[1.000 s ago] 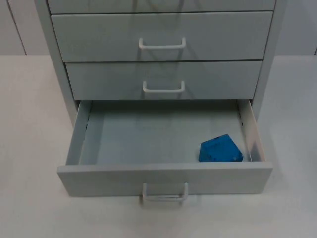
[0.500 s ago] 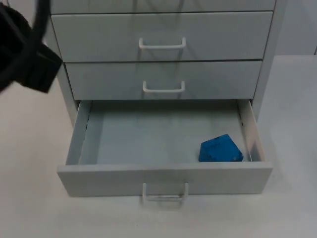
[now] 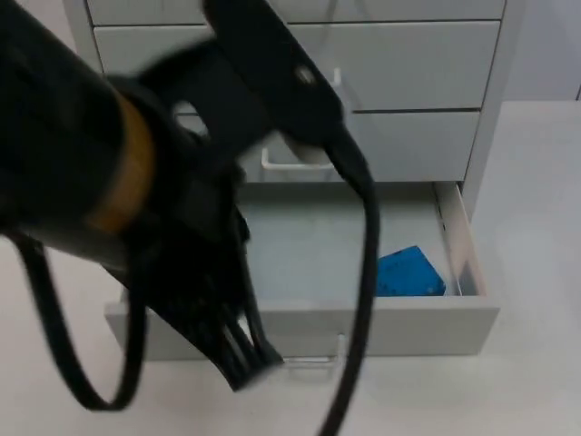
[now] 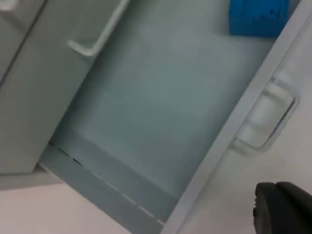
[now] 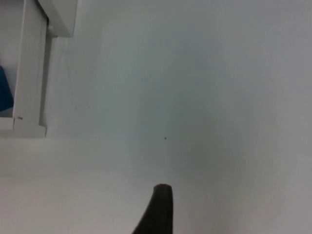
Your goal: Open the drawer with the left hand, place the block into the drawer with the right hand, then close the drawer with the left hand.
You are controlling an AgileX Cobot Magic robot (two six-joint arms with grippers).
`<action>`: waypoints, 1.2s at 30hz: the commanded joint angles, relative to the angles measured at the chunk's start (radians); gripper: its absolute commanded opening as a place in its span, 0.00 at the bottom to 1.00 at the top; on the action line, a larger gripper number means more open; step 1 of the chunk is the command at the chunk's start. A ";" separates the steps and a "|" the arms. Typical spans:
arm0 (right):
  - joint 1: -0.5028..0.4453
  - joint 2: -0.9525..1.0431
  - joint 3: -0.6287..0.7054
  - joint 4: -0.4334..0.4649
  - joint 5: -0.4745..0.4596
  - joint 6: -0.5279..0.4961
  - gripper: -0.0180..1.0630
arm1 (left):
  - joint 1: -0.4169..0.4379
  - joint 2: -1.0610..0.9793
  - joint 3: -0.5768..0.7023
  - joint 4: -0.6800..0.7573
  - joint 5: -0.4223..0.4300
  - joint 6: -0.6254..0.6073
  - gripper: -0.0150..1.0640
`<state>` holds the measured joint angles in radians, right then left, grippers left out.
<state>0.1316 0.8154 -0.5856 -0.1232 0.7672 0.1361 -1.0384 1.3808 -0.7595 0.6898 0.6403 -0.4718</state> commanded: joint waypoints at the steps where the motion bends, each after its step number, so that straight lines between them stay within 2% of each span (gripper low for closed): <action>1: -0.006 -0.001 0.002 -0.005 -0.007 -0.003 0.72 | -0.026 0.062 -0.007 0.107 0.001 -0.087 0.01; 7: -0.006 -0.001 0.002 -0.005 -0.010 -0.003 0.72 | -0.069 0.195 -0.007 0.214 -0.028 -0.139 0.01; 11: -0.006 -0.001 0.002 -0.005 -0.018 -0.003 0.72 | -0.069 0.298 -0.007 0.309 -0.121 -0.151 0.01; 18: -0.006 -0.001 0.002 -0.005 -0.023 0.001 0.72 | -0.069 0.410 -0.007 0.488 -0.121 -0.262 0.01; 20: -0.006 -0.001 0.002 -0.005 -0.024 0.001 0.72 | -0.069 0.451 -0.007 0.576 -0.093 -0.324 0.01; 21: -0.006 -0.001 0.002 -0.005 -0.024 0.001 0.72 | -0.069 0.451 -0.007 0.576 -0.093 -0.324 0.01; 23: -0.006 -0.001 0.002 -0.005 -0.024 0.001 0.72 | -0.069 0.489 -0.007 0.696 -0.038 -0.426 0.01; 25: -0.006 -0.001 0.002 -0.005 -0.024 0.001 0.72 | -0.066 0.514 -0.007 0.770 -0.019 -0.483 0.01; 32: -0.006 -0.001 0.002 -0.005 -0.028 0.001 0.72 | -0.066 0.563 -0.007 0.883 -0.018 -0.544 0.01; 34: -0.006 -0.001 0.002 -0.005 -0.028 0.001 0.72 | -0.066 0.584 -0.014 0.955 0.023 -0.620 0.01; 36: -0.006 -0.001 0.002 -0.005 -0.028 0.001 0.72 | -0.066 0.589 -0.016 0.979 0.037 -0.643 0.01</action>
<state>0.1316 0.8154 -0.5856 -0.1232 0.7527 0.1361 -1.1033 1.9664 -0.7624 1.6147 0.6189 -1.0662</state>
